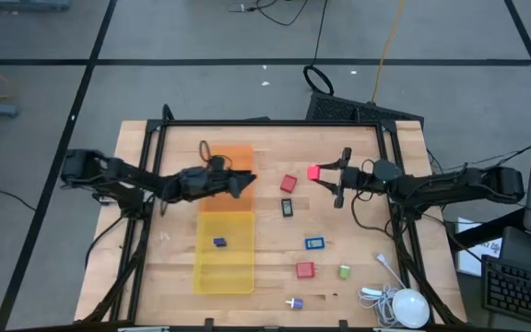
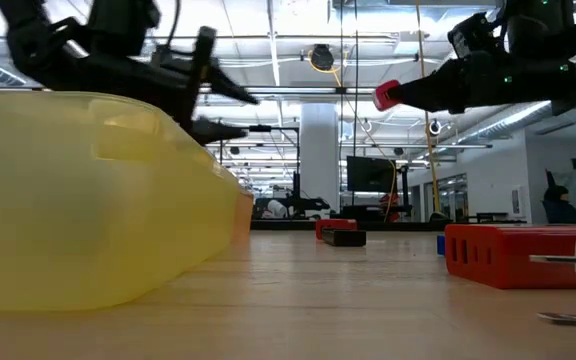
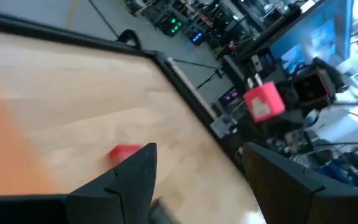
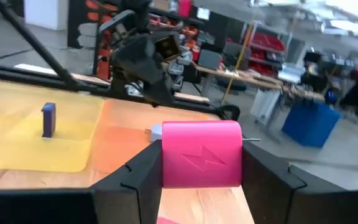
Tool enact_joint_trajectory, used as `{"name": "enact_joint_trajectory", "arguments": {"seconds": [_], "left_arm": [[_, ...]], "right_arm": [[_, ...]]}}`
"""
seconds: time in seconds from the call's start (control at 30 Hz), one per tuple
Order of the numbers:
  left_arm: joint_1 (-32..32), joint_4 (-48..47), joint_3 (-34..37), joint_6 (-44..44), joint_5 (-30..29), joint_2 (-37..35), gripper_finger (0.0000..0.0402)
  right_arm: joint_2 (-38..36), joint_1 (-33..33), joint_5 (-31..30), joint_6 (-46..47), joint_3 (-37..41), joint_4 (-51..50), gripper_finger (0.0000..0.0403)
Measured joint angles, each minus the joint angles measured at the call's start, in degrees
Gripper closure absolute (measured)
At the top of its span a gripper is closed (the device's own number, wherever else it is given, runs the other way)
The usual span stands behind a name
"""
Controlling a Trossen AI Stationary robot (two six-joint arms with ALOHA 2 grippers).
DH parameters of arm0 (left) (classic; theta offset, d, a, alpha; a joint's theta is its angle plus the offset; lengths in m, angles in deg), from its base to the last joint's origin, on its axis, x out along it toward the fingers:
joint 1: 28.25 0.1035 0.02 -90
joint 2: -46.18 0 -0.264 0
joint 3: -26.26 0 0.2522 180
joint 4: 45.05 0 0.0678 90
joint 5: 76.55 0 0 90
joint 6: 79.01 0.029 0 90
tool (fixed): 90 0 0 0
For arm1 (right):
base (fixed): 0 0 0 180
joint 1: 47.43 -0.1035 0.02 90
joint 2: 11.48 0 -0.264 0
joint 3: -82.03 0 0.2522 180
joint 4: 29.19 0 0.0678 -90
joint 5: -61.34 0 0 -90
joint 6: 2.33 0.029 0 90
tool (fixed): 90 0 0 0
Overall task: Sort adapters and digital timers
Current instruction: Put the pink adapter into the orange bin
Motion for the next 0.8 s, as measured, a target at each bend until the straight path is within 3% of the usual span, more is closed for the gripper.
{"name": "enact_joint_trajectory", "arguments": {"seconds": [0.13, 0.37, 0.8], "left_arm": [[0.2, -0.1, -6.5, -2.0, 6.1, 5.2, 0.0160], [-0.1, -0.2, -14.4, 0.8, 18.0, 8.9, 0.0160], [-1.2, 0.0, -17.2, -1.3, 18.5, 10.2, 0.0160]], "right_arm": [[2.5, -1.7, 0.0, -2.0, 0.0, 5.9, 0.0231], [4.4, -5.0, -0.1, -4.4, -3.1, 5.7, 0.0230], [12.4, -11.6, -4.6, -11.3, -10.1, 5.4, 0.0230]]}}
